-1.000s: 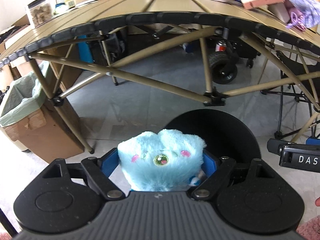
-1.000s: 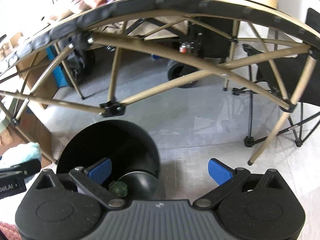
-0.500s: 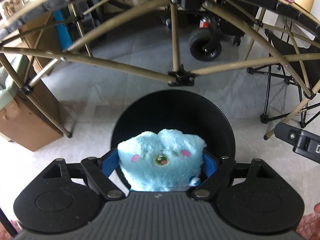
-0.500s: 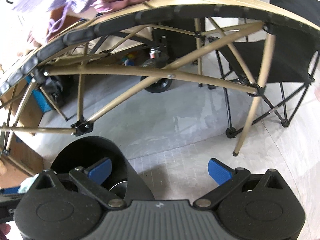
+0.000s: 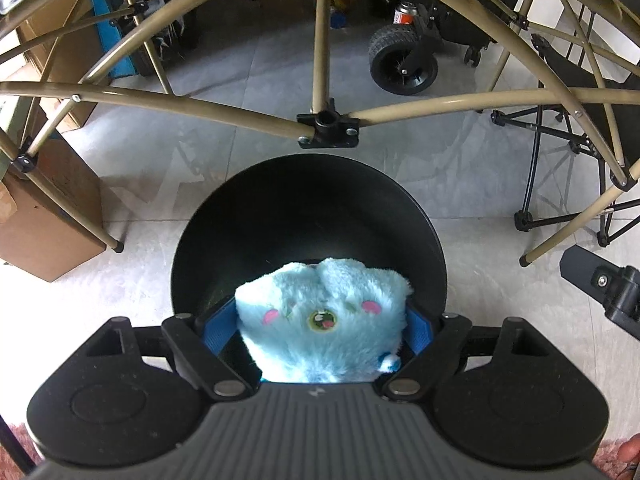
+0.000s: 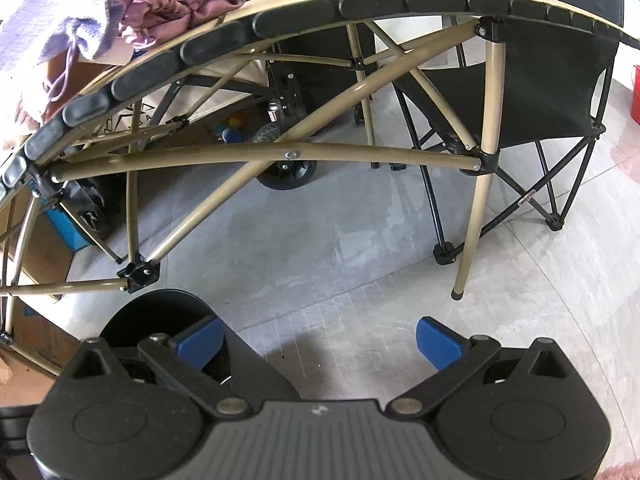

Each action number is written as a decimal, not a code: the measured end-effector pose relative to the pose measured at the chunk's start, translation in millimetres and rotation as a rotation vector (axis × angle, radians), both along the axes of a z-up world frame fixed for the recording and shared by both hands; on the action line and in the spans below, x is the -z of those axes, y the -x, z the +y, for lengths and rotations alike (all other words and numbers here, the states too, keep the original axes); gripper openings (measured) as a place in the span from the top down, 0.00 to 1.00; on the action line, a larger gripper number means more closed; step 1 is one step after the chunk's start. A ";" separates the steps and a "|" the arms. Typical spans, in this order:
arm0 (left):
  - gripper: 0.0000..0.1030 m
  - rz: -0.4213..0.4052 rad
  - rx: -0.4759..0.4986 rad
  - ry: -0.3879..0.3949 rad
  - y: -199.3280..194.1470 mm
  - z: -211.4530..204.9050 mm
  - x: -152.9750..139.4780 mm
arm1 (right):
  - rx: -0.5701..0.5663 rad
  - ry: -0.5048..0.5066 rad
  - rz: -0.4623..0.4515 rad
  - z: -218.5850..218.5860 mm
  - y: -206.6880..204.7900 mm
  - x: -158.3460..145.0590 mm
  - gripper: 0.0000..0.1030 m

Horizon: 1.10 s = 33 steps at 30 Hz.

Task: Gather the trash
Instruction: 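Lower the left tool into the bin and open it to drop the blue plush, then move both tools back to the table, right tool toward the lilac mesh bag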

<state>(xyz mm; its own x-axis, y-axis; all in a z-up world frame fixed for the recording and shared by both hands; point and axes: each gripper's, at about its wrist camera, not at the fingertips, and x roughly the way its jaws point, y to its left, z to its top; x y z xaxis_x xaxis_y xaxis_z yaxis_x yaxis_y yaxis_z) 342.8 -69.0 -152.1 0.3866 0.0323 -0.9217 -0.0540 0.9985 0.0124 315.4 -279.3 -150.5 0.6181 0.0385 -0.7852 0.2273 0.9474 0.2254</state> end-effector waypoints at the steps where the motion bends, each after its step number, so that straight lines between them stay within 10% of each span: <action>1: 0.18 0.001 0.002 0.000 -0.3 -0.5 0.4 | -0.001 0.000 0.000 0.3 -0.1 0.0 0.00; 12: 0.00 0.007 -0.016 -0.001 0.0 0.3 -0.7 | 0.012 -0.007 -0.010 -0.6 1.0 -0.3 0.00; 33: 0.00 0.003 -0.023 0.015 2.9 2.1 -5.2 | 0.014 -0.009 -0.014 -0.6 2.1 -1.7 0.00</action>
<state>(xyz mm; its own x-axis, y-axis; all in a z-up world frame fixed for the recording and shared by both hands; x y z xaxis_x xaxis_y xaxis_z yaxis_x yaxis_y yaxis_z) 339.9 -66.9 -146.9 0.3833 0.0273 -0.9232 -0.0764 0.9971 -0.0023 313.3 -279.9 -148.8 0.6291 0.0374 -0.7764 0.2371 0.9420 0.2375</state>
